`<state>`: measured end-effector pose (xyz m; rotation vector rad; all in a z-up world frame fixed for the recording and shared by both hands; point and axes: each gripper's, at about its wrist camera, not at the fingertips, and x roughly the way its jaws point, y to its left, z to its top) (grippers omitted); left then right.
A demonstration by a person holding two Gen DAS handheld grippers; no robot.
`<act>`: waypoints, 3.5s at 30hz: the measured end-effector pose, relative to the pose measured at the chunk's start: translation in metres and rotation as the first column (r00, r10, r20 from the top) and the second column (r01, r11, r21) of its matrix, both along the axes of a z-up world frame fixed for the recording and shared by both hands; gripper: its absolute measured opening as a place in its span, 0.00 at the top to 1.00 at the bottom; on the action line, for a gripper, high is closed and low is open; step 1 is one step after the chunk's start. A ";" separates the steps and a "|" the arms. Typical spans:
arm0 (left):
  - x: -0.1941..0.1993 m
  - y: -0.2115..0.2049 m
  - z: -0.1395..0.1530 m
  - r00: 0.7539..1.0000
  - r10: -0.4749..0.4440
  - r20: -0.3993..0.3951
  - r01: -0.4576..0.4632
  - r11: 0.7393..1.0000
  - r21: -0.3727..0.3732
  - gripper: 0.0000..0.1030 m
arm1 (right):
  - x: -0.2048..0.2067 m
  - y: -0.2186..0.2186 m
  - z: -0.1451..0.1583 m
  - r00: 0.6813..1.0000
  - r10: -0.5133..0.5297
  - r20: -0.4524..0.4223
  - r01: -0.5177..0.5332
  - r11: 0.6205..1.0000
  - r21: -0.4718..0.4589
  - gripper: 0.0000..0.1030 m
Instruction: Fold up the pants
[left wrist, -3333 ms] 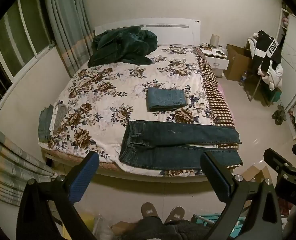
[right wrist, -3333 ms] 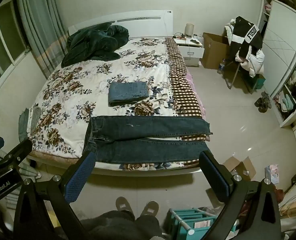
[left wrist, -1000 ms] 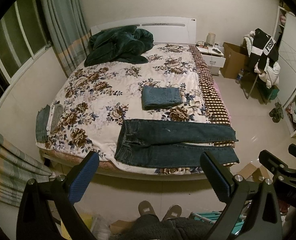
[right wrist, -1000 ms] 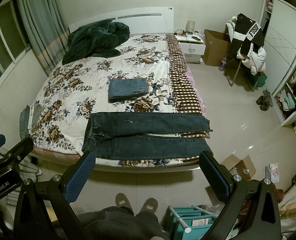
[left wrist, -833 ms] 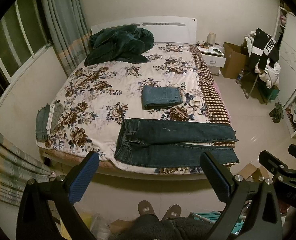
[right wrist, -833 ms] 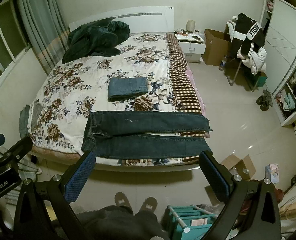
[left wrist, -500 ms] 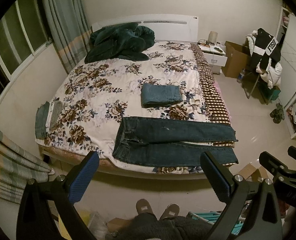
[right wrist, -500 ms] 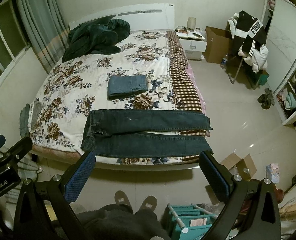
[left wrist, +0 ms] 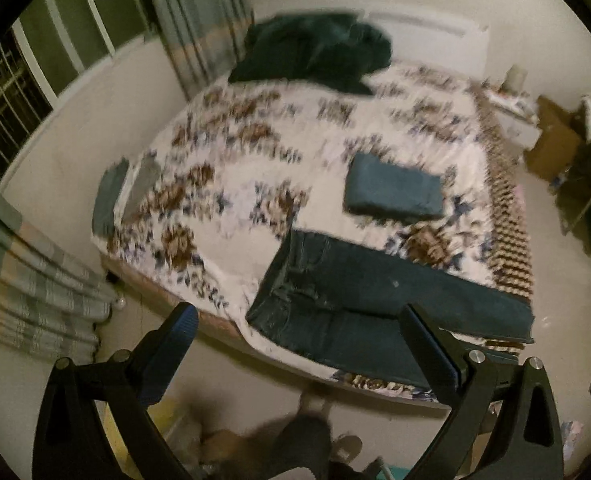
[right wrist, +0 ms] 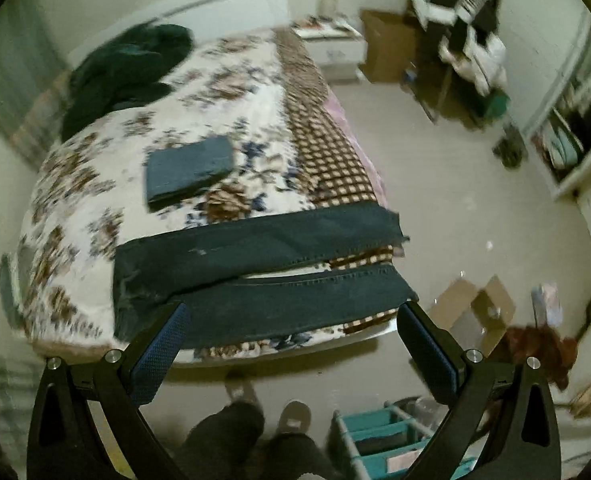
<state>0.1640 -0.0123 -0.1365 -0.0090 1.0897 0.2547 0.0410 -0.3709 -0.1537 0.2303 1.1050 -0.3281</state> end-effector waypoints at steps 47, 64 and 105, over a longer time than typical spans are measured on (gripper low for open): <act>0.288 0.128 -0.392 0.901 0.293 -0.319 -0.413 0.807 -0.423 0.83 | 0.332 -0.234 -0.492 0.705 -0.546 -0.453 0.659 0.740 0.134 0.85; 0.107 0.163 -0.363 0.932 0.263 -0.250 -0.361 0.742 -0.566 0.89 | 0.147 -0.196 -0.411 0.823 -0.425 -0.377 0.520 0.830 0.201 0.93; 0.013 0.238 -0.455 0.906 0.369 -0.209 -0.411 0.639 -0.650 0.73 | 0.082 -0.229 -0.468 0.887 -0.339 -0.315 0.426 0.862 0.273 0.76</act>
